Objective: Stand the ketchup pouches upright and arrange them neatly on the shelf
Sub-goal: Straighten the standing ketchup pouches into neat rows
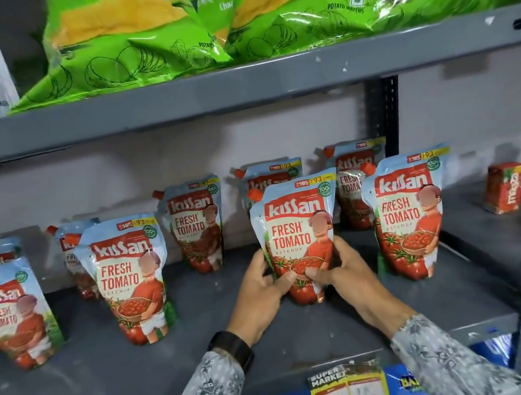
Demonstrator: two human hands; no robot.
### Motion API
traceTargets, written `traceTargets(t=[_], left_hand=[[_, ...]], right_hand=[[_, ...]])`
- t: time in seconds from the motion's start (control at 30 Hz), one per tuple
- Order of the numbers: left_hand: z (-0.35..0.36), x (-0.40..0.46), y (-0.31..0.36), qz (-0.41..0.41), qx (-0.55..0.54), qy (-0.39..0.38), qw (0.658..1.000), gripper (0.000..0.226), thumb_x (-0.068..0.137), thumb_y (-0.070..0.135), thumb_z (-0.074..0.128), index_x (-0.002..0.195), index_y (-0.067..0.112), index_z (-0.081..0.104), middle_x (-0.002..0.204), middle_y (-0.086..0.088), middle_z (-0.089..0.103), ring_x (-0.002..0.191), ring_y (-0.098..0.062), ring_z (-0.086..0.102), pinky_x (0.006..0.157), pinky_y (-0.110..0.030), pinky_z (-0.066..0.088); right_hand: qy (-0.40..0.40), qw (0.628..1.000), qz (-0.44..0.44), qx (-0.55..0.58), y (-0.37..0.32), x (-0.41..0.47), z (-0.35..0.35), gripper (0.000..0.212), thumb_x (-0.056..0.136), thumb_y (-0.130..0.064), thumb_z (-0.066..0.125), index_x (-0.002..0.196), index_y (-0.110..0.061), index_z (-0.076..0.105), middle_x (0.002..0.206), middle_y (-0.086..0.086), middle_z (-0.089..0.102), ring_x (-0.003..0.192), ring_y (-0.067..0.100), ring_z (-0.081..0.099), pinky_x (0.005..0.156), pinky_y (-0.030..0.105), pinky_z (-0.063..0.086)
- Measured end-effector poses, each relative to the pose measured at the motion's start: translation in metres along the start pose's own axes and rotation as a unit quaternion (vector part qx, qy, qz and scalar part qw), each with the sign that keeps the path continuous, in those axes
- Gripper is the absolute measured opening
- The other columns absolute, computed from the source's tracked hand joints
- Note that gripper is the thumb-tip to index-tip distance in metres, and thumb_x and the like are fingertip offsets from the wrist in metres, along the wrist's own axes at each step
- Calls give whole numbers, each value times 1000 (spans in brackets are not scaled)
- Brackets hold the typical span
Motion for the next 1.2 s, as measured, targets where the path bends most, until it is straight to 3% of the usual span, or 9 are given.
traceTargets(t=[0.17, 0.3, 0.43, 0.53, 0.6, 0.7, 0.8, 1.0, 1.2], left_hand=[[-27, -18, -6, -17, 58, 28, 998, 68, 90, 24, 75, 151, 33, 44, 137, 4, 61, 120, -11, 66, 97, -29, 57], [-80, -48, -2, 12, 115, 57, 992, 57, 81, 45, 76, 134, 52, 57, 128, 18, 68, 115, -3, 69, 94, -29, 58], [-173, -79, 17, 66, 115, 208, 969, 31, 83, 34, 74, 110, 48, 70, 103, 14, 77, 88, -3, 74, 77, -23, 56], [-240, -96, 29, 89, 137, 332, 929, 22, 86, 21, 71, 95, 41, 68, 84, 2, 72, 74, -14, 66, 68, -32, 53], [-271, -96, 31, 79, 154, 361, 917, 30, 87, 15, 75, 98, 37, 59, 91, 1, 64, 81, -19, 60, 71, -32, 51], [-294, -78, 19, 0, 137, 288, 948, 70, 81, 11, 83, 136, 23, 41, 122, -3, 55, 108, -21, 57, 91, -39, 52], [-293, -62, -1, -67, 34, 125, 989, 102, 78, 3, 85, 156, 28, 25, 142, -7, 55, 128, -26, 58, 108, -51, 48], [-281, -53, -4, -51, 33, 53, 997, 64, 86, -2, 75, 136, 31, 54, 139, -3, 65, 119, -24, 69, 92, -30, 58], [-229, -49, 5, -17, -1, 34, 999, 59, 85, -6, 74, 133, 23, 56, 128, 2, 71, 108, -9, 74, 80, -22, 60]], right_hand=[[90, 996, 12, -14, 6, -19, -15, 56, 79, -5, 87, 125, -22, 60, 110, -1, 70, 101, 15, 69, 86, 31, 56], [133, 991, -8, 8, 1, -38, -13, 21, 86, -4, 79, 95, -16, 64, 78, 14, 66, 72, 18, 66, 65, 32, 51], [23, 998, -24, -46, -14, -41, 59, 27, 86, -4, 78, 77, -28, 70, 63, -8, 64, 59, 6, 62, 51, 24, 51], [-93, 993, 5, -74, -19, -32, 144, 25, 83, -10, 83, 95, -28, 70, 76, -2, 69, 69, 10, 67, 54, 28, 55], [-130, 986, 20, -102, -16, -23, 194, 45, 79, -16, 89, 115, -24, 63, 95, 4, 69, 81, 12, 67, 60, 27, 57], [-157, 977, 20, -145, -13, -12, 244, 88, 68, -23, 96, 140, -27, 46, 126, 1, 61, 109, 12, 62, 78, 17, 52], [-157, 980, 16, -121, -8, -5, 272, 91, 66, -10, 97, 140, -21, 44, 123, -6, 63, 102, -1, 61, 69, 4, 51], [-117, 992, 13, -49, -2, -7, 278, 70, 77, 8, 84, 135, -18, 55, 120, -3, 73, 91, -9, 70, 70, 9, 57], [-79, 996, 12, -28, -4, -6, 228, 59, 82, 8, 79, 130, -20, 60, 116, -1, 78, 94, 1, 77, 72, 17, 61]])
Point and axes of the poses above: each hand's wrist, its own x-axis towards the middle knuckle, its own z-axis out of the palm, y = z × x, the point moved 8 cm from there along x, towards the middle knuckle
